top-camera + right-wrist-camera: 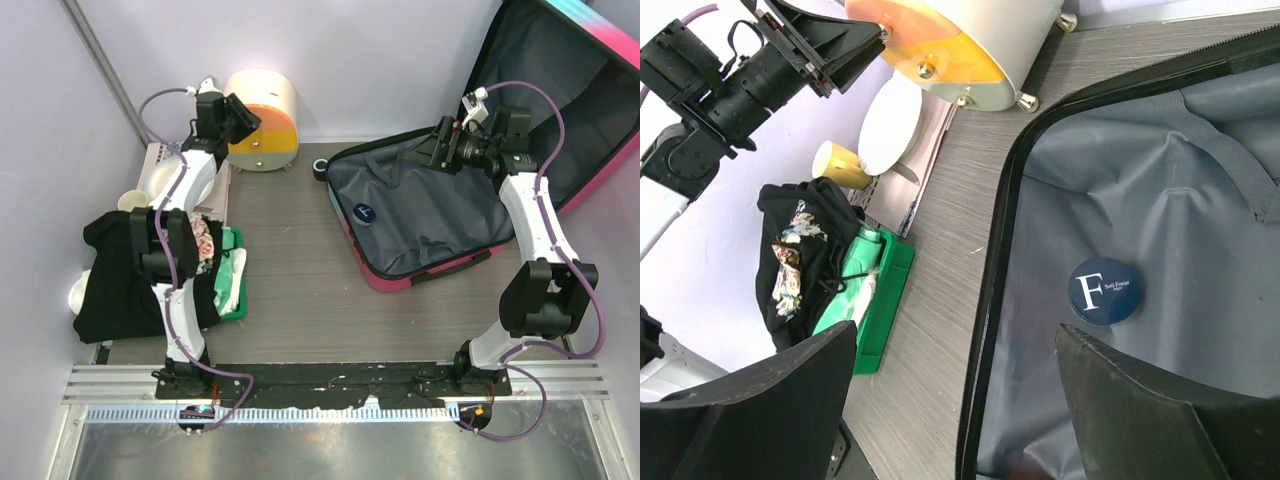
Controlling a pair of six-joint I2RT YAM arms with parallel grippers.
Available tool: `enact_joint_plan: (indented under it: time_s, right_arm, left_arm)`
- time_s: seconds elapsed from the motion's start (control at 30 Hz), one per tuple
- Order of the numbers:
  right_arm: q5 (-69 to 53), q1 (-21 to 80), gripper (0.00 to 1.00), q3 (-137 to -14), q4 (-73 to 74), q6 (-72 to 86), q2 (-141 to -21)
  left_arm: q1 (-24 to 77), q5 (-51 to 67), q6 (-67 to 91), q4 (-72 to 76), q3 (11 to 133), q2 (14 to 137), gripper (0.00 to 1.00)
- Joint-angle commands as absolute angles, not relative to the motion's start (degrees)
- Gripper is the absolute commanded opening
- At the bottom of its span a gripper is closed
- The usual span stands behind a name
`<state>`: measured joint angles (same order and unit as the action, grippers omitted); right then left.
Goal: Open, take out, and arrange the luggage
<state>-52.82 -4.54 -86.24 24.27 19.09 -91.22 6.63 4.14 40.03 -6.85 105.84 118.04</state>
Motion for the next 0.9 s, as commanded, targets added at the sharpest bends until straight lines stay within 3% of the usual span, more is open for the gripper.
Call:
enact_joint_plan:
  time_s: [0.0, 0.27, 0.37, 0.63, 0.87]
  right_arm:
    - [-53.17, -4.92, 0.86, -85.96, 23.38, 17.93, -88.59]
    - [-53.09, -5.27, 0.86, -86.22, 23.38, 18.02, -88.95]
    - [-53.17, -5.36, 0.86, -86.31, 23.47, 18.02, -89.12]
    - [-53.35, -5.36, 0.86, -86.84, 23.47, 18.02, -89.74]
    - [-53.26, -5.36, 0.86, -87.19, 23.2, 18.54, -90.44]
  left_arm:
    - [6.24, 3.34, 41.4, -6.77, 110.3, 119.09, 0.46]
    - [5.98, 2.55, 41.31, -7.03, 112.94, 121.37, 0.45]
    - [5.89, 2.72, 41.22, -7.03, 113.12, 121.38, 0.41]
    - [6.06, 5.36, 41.92, -6.07, 109.09, 117.96, 0.01]
    - [6.33, 6.24, 45.52, -3.52, 96.52, 109.08, 0.0]
